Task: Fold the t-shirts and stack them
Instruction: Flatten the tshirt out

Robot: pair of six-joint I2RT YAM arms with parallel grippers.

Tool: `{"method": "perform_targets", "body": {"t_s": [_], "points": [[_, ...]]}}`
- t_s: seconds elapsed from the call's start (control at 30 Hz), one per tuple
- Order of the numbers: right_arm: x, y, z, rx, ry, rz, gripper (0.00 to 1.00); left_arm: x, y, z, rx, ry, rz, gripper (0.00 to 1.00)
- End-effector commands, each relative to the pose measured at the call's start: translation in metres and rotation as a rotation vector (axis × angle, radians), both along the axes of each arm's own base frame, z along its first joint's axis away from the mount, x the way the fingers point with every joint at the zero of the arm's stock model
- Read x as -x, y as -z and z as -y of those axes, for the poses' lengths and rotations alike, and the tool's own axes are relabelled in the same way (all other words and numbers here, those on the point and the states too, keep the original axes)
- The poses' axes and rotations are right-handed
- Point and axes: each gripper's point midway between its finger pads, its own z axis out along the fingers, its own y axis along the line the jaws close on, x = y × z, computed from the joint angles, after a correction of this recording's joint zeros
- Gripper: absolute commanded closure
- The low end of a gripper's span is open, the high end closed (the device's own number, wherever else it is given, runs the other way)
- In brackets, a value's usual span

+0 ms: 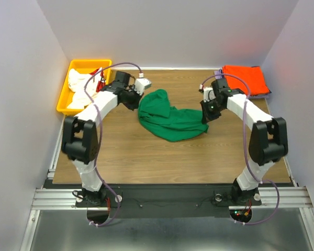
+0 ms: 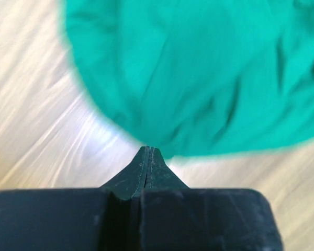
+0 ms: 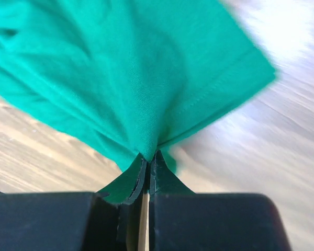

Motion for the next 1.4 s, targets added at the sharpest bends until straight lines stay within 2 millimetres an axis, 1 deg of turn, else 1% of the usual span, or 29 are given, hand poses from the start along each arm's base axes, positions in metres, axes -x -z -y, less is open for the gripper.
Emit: {"method": "perform_targets", "body": {"t_s": [0.0, 0.07, 0.1, 0.17, 0.2, 0.27, 0.3, 0.33, 0.37, 0.4, 0.43, 0.47, 0.5, 0.53, 0.57, 0.6, 0.63, 0.67, 0.7, 0.73, 0.77, 0.8, 0.83, 0.93, 1.13, 1.23, 1.3, 1.33, 1.37], "points": [[0.016, -0.037, 0.028, 0.061, 0.021, 0.075, 0.99, 0.032, -0.05, -0.015, 0.045, 0.054, 0.094, 1.0], [0.025, -0.038, 0.04, 0.102, 0.021, 0.073, 0.99, 0.055, -0.049, -0.02, 0.026, 0.108, 0.086, 1.0], [0.038, -0.031, 0.05, 0.13, 0.01, 0.044, 0.99, 0.074, -0.031, -0.026, 0.011, 0.125, 0.036, 1.0], [0.05, -0.031, 0.065, 0.184, 0.008, 0.045, 0.99, 0.096, -0.026, -0.032, -0.006, 0.16, 0.019, 1.0], [0.057, -0.028, 0.071, 0.211, -0.014, 0.034, 0.99, 0.109, -0.012, -0.037, -0.03, 0.194, -0.002, 1.0], [0.075, -0.015, 0.082, 0.265, -0.029, -0.006, 0.99, 0.117, -0.011, -0.037, -0.029, 0.209, -0.008, 0.99], [0.079, -0.01, 0.084, 0.28, -0.046, -0.02, 0.99, 0.112, -0.016, -0.035, -0.013, 0.204, 0.007, 0.9], [0.084, -0.005, 0.086, 0.288, -0.049, -0.039, 0.99, 0.108, -0.022, -0.03, 0.015, 0.179, 0.007, 0.68], [0.09, 0.004, 0.089, 0.301, -0.056, -0.07, 0.99, 0.093, -0.027, -0.02, 0.039, 0.164, 0.044, 0.59], [0.092, 0.007, 0.089, 0.304, -0.059, -0.082, 0.99, 0.077, -0.044, -0.011, 0.065, 0.154, 0.092, 0.5], [0.093, 0.01, 0.089, 0.304, -0.058, -0.092, 0.99, 0.063, -0.044, 0.0, 0.082, 0.144, 0.104, 0.28], [0.093, 0.011, 0.088, 0.297, -0.054, -0.097, 0.99, 0.052, -0.048, 0.01, 0.089, 0.144, 0.121, 0.27], [0.092, 0.012, 0.087, 0.292, -0.043, -0.102, 0.99, 0.036, -0.071, 0.031, 0.109, 0.161, 0.182, 0.27], [0.092, 0.012, 0.087, 0.288, -0.041, -0.104, 1.0, 0.025, -0.076, 0.042, 0.115, 0.154, 0.2, 0.27], [0.09, 0.011, 0.085, 0.282, -0.036, -0.102, 0.99, 0.012, -0.061, 0.056, 0.121, 0.146, 0.16, 0.27], [0.09, 0.011, 0.086, 0.282, -0.027, -0.105, 0.99, -0.004, -0.086, 0.08, 0.155, 0.163, 0.214, 0.27], [0.09, 0.011, 0.085, 0.283, -0.023, -0.104, 0.99, -0.014, -0.086, 0.09, 0.158, 0.155, 0.216, 0.27], [0.089, 0.01, 0.086, 0.283, -0.018, -0.104, 0.99, -0.022, -0.063, 0.103, 0.153, 0.149, 0.164, 0.27], [0.087, 0.009, 0.086, 0.282, -0.006, -0.1, 0.99, -0.029, -0.079, 0.125, 0.169, 0.166, 0.206, 0.27], [0.086, 0.008, 0.086, 0.281, -0.002, -0.097, 0.99, -0.033, -0.078, 0.136, 0.172, 0.169, 0.205, 0.27], [0.086, 0.007, 0.085, 0.277, 0.002, -0.098, 0.99, -0.035, -0.06, 0.148, 0.17, 0.163, 0.17, 0.27], [0.084, 0.006, 0.085, 0.276, 0.012, -0.092, 0.99, -0.035, -0.067, 0.166, 0.185, 0.176, 0.187, 0.27], [0.084, 0.006, 0.085, 0.269, 0.015, -0.095, 0.99, -0.038, -0.054, 0.175, 0.171, 0.161, 0.177, 0.27], [0.083, 0.005, 0.083, 0.259, 0.026, -0.096, 0.99, -0.036, -0.044, 0.202, 0.181, 0.16, 0.165, 0.27], [0.084, 0.007, 0.08, 0.242, 0.029, -0.108, 0.99, -0.029, -0.025, 0.235, 0.198, 0.148, 0.14, 0.27], [0.081, 0.006, 0.078, 0.232, 0.03, -0.105, 0.99, -0.03, 0.002, 0.241, 0.148, 0.119, 0.123, 0.3], [0.081, 0.006, 0.078, 0.231, 0.032, -0.104, 1.0, -0.037, 0.005, 0.237, 0.132, 0.088, 0.128, 0.42], [0.081, 0.006, 0.078, 0.232, 0.03, -0.104, 0.99, -0.041, 0.005, 0.233, 0.115, 0.069, 0.139, 0.6], [0.081, 0.006, 0.079, 0.237, 0.028, -0.104, 0.99, -0.042, -0.001, 0.231, 0.121, 0.06, 0.144, 0.69]]}}
